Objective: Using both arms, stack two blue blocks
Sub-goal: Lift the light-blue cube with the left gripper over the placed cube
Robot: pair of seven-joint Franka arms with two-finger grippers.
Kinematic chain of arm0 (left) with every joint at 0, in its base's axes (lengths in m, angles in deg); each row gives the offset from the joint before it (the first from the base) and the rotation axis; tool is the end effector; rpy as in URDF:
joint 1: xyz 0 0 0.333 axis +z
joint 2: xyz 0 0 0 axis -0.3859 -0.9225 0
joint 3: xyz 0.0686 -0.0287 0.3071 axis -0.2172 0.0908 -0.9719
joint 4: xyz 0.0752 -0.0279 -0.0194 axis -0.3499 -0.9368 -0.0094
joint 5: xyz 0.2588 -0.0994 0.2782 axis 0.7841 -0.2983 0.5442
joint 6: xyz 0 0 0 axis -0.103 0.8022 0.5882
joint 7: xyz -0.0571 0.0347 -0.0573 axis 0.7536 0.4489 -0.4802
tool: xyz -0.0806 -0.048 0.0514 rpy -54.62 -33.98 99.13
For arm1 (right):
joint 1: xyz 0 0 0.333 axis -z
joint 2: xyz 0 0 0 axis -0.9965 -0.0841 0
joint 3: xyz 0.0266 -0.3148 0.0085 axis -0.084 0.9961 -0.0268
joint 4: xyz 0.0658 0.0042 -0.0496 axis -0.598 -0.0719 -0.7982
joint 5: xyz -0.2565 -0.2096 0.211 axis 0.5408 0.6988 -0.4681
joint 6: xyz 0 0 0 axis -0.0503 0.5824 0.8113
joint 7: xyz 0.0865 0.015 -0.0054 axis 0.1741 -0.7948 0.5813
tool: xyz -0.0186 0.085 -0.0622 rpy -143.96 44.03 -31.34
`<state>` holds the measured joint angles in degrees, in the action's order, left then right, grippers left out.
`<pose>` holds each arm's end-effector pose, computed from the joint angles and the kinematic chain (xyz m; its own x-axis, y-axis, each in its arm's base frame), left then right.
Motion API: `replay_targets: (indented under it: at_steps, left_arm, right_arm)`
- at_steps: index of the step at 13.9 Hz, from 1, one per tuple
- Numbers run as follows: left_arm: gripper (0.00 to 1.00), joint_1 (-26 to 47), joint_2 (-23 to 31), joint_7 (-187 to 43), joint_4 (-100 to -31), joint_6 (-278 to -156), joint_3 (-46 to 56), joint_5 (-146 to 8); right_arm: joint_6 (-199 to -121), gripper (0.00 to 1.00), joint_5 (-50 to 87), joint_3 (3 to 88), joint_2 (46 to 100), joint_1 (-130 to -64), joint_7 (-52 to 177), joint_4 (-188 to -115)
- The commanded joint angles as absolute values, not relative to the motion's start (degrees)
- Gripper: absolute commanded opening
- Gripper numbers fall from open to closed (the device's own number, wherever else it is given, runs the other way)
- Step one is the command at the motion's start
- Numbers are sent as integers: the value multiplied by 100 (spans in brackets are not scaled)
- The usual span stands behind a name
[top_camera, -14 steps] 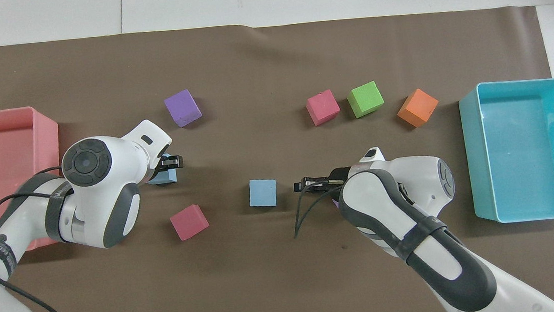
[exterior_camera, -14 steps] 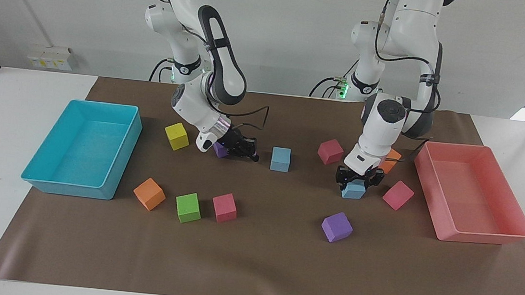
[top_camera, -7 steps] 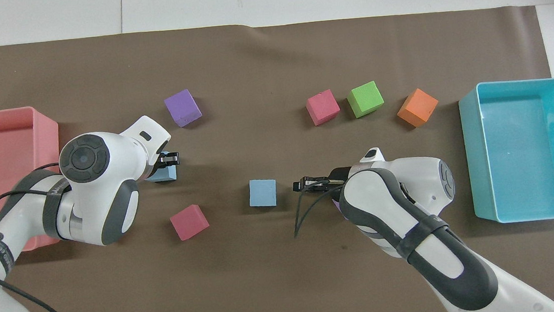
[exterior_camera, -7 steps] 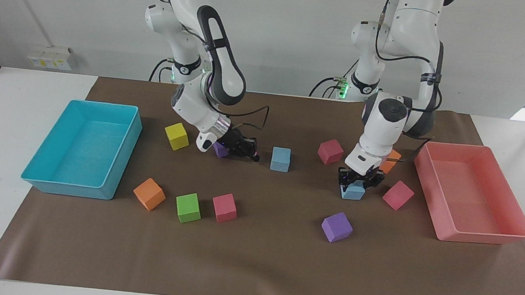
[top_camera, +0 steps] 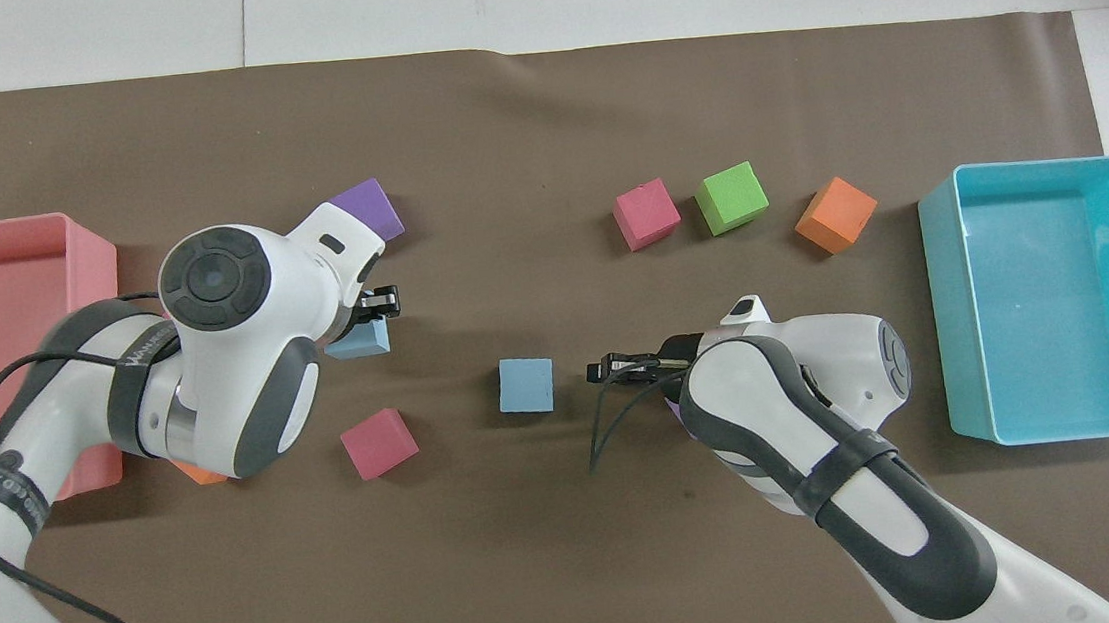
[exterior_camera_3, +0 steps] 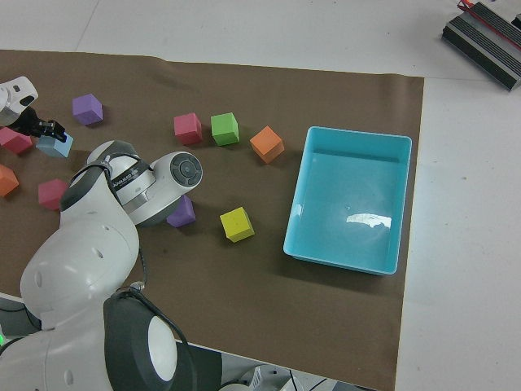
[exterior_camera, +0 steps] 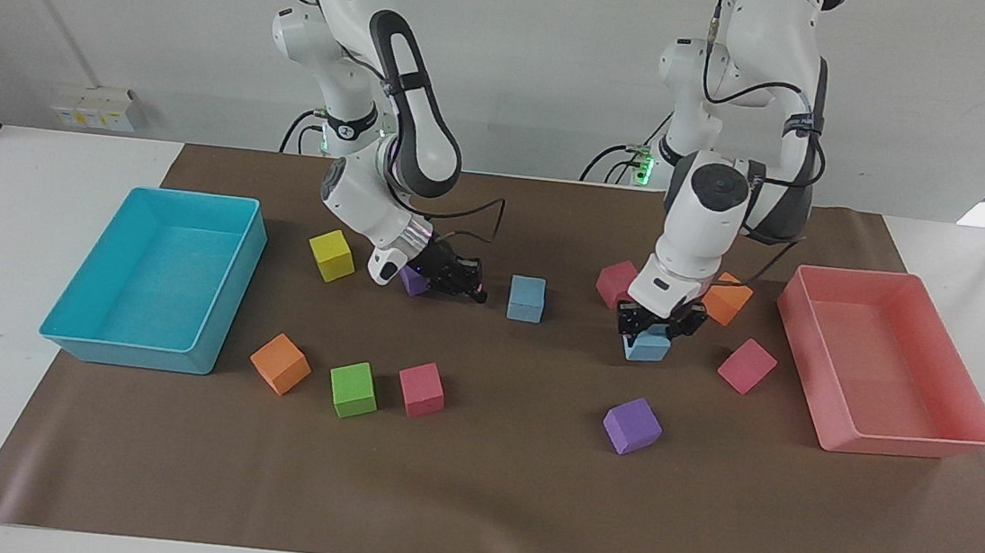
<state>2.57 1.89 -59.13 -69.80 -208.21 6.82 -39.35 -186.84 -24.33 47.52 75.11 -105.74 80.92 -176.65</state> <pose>0.5498 -0.2483 0.3741 0.9955 0.0183 0.0926 0.0189 -0.9998 -0.0051 0.4928 0.2320 0.2657 0.9892 -0.1444 -0.0259 -0.1227 -0.7171 -0.6861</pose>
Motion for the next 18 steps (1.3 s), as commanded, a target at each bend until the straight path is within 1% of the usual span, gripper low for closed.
replay_targets:
  at_steps: [1,5,12,15,18]
  left_arm:
    - [52,-252,402,-5268,-6960,-20519,606,-3860]
    - [52,-498,702,-5048,-6934,-20255,694,-4201]
    - [51,-709,693,-4792,-6873,-20378,949,-4431]
    - [51,-841,632,-4670,-6671,-20317,1019,-4440]
    - [51,-946,553,-4634,-6609,-20342,1019,-4440]
  right_arm:
    - [-18582,0,-2676,4719,7660,-10504,8405,-17818]
    - [-18582,0,-2676,4719,7660,-10495,8458,-17827]
    - [-18582,0,-2754,4719,7669,-10443,8484,-17862]
    - [-18591,0,-2869,4719,7678,-10451,8581,-17862]
    - [-18600,0,-2878,4719,7678,-10451,8581,-17862]
